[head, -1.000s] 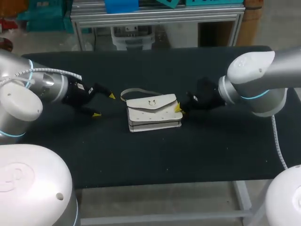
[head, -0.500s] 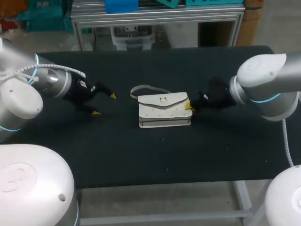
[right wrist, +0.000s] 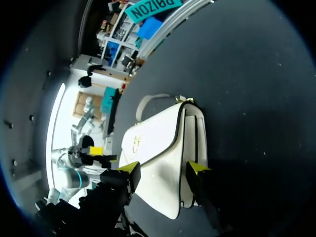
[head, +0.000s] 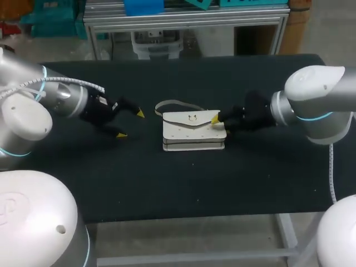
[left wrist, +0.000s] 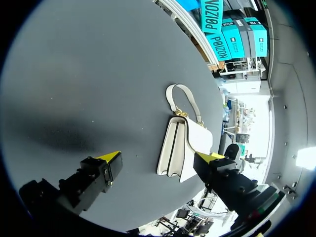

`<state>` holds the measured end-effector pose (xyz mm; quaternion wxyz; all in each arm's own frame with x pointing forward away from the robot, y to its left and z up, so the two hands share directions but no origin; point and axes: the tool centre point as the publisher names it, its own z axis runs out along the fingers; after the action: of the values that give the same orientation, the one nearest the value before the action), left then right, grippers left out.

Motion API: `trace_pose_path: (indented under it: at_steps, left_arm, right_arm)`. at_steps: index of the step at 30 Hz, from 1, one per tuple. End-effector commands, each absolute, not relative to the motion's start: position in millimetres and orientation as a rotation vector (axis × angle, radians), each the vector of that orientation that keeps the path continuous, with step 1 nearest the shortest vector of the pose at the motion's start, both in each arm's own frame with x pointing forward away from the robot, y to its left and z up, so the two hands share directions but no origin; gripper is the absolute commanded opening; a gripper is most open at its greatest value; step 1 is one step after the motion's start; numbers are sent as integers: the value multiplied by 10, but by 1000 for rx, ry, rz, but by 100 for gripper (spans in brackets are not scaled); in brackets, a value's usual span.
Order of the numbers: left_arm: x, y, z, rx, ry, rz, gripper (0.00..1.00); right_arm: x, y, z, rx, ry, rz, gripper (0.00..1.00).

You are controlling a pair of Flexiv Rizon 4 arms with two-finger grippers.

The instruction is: Pick up the bag, open it, inspect its contents, close it, and place it on the opposite side

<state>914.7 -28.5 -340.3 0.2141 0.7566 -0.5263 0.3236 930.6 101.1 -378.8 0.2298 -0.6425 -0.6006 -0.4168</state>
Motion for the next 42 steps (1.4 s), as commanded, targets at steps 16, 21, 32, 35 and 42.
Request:
trace_pose_path:
  at_steps: [16, 21, 32, 35, 42]
  left_arm:
    - [9132, -491, -3395, 1992, -1458, 937, 100]
    - [9163, -417, -3392, 2024, -1440, 935, 100]
    - [9205, -285, -3404, 2091, -1425, 933, 100]
    - [9219, -255, -3405, 2114, -1444, 924, 100]
    - [9253, -198, -3424, 2182, -1602, 832, 100]
  right_arm:
    - [9234, 989, -3783, -1723, -1594, -1203, 34]
    - [9252, 1050, -3903, -1713, -1604, -1147, 0]
    - [9401, 875, -3916, -1767, -1610, -1148, 0]
    - [9436, 820, -3922, -1774, -1612, -1150, 0]
    - [9523, 644, -3976, -1748, -1619, -1097, 0]
